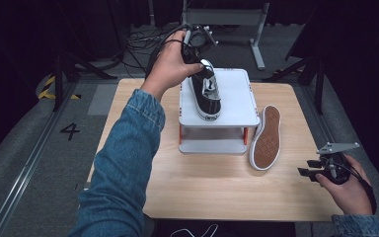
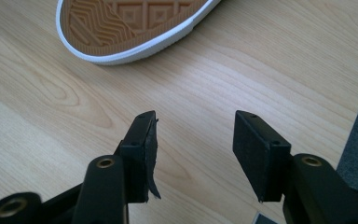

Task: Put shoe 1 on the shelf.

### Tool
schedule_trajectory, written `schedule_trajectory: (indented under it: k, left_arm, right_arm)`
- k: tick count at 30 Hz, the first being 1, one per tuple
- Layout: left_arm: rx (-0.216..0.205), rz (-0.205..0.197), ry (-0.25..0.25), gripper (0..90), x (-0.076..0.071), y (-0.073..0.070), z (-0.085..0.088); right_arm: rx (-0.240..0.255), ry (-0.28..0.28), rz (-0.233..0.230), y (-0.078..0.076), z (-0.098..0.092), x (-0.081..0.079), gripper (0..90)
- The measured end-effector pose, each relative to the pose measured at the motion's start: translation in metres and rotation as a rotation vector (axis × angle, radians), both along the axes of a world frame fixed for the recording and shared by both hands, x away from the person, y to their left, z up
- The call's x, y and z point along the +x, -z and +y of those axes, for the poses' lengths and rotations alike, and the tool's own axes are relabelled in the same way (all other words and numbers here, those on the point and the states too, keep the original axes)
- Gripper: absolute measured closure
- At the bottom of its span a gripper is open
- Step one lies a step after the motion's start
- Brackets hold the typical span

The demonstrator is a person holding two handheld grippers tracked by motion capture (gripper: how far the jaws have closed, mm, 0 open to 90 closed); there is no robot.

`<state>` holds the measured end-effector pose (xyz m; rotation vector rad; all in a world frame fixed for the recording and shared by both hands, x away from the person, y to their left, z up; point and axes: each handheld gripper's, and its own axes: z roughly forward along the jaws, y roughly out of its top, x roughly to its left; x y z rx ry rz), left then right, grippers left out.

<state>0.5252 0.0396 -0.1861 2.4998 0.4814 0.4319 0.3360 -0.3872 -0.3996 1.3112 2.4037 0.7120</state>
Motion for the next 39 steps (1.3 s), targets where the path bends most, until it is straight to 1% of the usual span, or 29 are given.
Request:
schedule_trajectory:
  k: [2,3,4,5,6,7,8,9,11,12,13,15,16,17,19,21,23,25,27,28,29,32,33,34,35,36,37,38,39]
  left_arm:
    - [-0.008,0.002,-0.027,29.0,-0.01,0.0,0.009]
    - [-0.018,-0.004,-0.046,29.0,-0.019,0.002,0.017]
    - [-0.02,0.003,-0.058,29.0,-0.025,0.003,0.022]
    - [-0.02,0.003,-0.058,28.9,-0.025,0.003,0.022]
    - [-0.02,0.002,-0.063,28.9,-0.031,0.006,0.027]
    - [-0.027,0.009,-0.069,27.9,-0.036,0.008,0.031]
    - [-0.034,0.022,-0.078,27.8,-0.04,0.011,0.035]
    - [-0.041,0.038,-0.089,27.5,-0.048,0.017,0.041]
    - [-0.037,0.043,-0.075,27.0,-0.057,0.023,0.048]
    - [-0.037,0.043,-0.075,26.7,-0.057,0.023,0.048]
    - [-0.045,0.04,-0.078,26.9,-0.066,0.029,0.055]
    - [-0.043,0.037,-0.085,26.7,-0.068,0.031,0.058]
    - [-0.043,0.035,-0.11,26.7,-0.072,0.034,0.063]
    - [-0.048,0.041,-0.12,26.3,-0.073,0.036,0.066]
    - [-0.072,0.062,-0.139,26.2,-0.077,0.041,0.074]
    - [-0.092,0.066,-0.147,26.3,-0.08,0.044,0.08]
    - [-0.097,0.08,-0.162,26.3,-0.085,0.05,0.086]
    - [-0.108,0.09,-0.162,26.3,-0.088,0.052,0.09]
    - [-0.141,0.108,-0.163,26.3,-0.093,0.057,0.096]
    - [-0.153,0.109,-0.165,26.3,-0.096,0.059,0.099]
    - [-0.172,0.119,-0.181,26.3,-0.1,0.066,0.105]
    - [-0.17,0.12,-0.219,26.4,-0.107,0.081,0.113]
    - [-0.17,0.12,-0.219,26.3,-0.107,0.081,0.113]
    - [-0.179,0.116,-0.248,26.3,-0.111,0.089,0.117]
    - [-0.188,0.115,-0.263,26.4,-0.114,0.093,0.12]
    - [-0.227,0.119,-0.273,26.4,-0.118,0.102,0.126]
    - [-0.227,0.119,-0.273,26.7,-0.118,0.102,0.126]
    - [-0.257,0.152,-0.268,26.7,-0.118,0.109,0.128]
    - [-0.24,0.17,-0.263,28.4,-0.116,0.111,0.127]
  right_arm:
    - [0.004,-0.006,-0.008,0.001,0.005,0.006,50.2]
    - [0.0,-0.005,-0.014,0.001,0.006,0.007,50.4]
    - [0.003,-0.005,-0.021,0.001,0.007,0.008,50.5]
    - [0.007,-0.004,-0.03,0.001,0.008,0.01,50.8]
    - [0.007,-0.004,-0.03,0.001,0.008,0.01,50.8]
    - [0.016,-0.009,-0.034,0.0,0.01,0.011,51.3]
    - [0.041,-0.016,-0.043,-0.002,0.012,0.014,51.7]
    - [0.049,-0.019,-0.046,-0.003,0.013,0.016,51.7]
    - [0.057,-0.021,-0.048,-0.006,0.014,0.018,51.7]
    - [0.057,-0.021,-0.048,-0.006,0.014,0.018,51.7]
    - [0.061,-0.024,-0.054,-0.009,0.014,0.021,51.7]
    - [0.067,-0.023,-0.054,-0.01,0.014,0.022,51.7]
    - [0.075,-0.022,-0.056,-0.01,0.013,0.022,51.6]
    - [0.08,-0.025,-0.059,-0.011,0.013,0.023,51.5]
    - [0.09,-0.022,-0.06,-0.012,0.012,0.024,51.4]
    - [0.104,-0.021,-0.056,-0.013,0.011,0.026,50.8]
    - [0.132,-0.022,-0.071,-0.012,0.01,0.026,50.7]
    - [0.163,-0.018,-0.102,-0.012,0.009,0.026,50.5]
    - [0.164,-0.019,-0.103,-0.014,0.009,0.027,50.2]
    - [0.156,-0.023,-0.103,-0.016,0.01,0.028,50.0]
    - [0.154,-0.025,-0.105,-0.017,0.01,0.029,49.8]
    - [0.123,-0.029,-0.106,-0.021,0.013,0.032,50.0]
    - [0.123,-0.029,-0.106,-0.021,0.013,0.032,50.0]
    - [0.118,-0.028,-0.105,-0.022,0.014,0.033,50.3]
    - [0.121,-0.03,-0.103,-0.022,0.017,0.035,52.9]
    - [0.13,-0.038,-0.084,-0.022,0.02,0.036,53.6]
    - [0.13,-0.038,-0.084,-0.022,0.02,0.036,53.6]
    - [0.13,-0.041,-0.079,-0.022,0.022,0.037,53.6]
    - [0.121,-0.048,-0.074,-0.023,0.025,0.038,53.6]
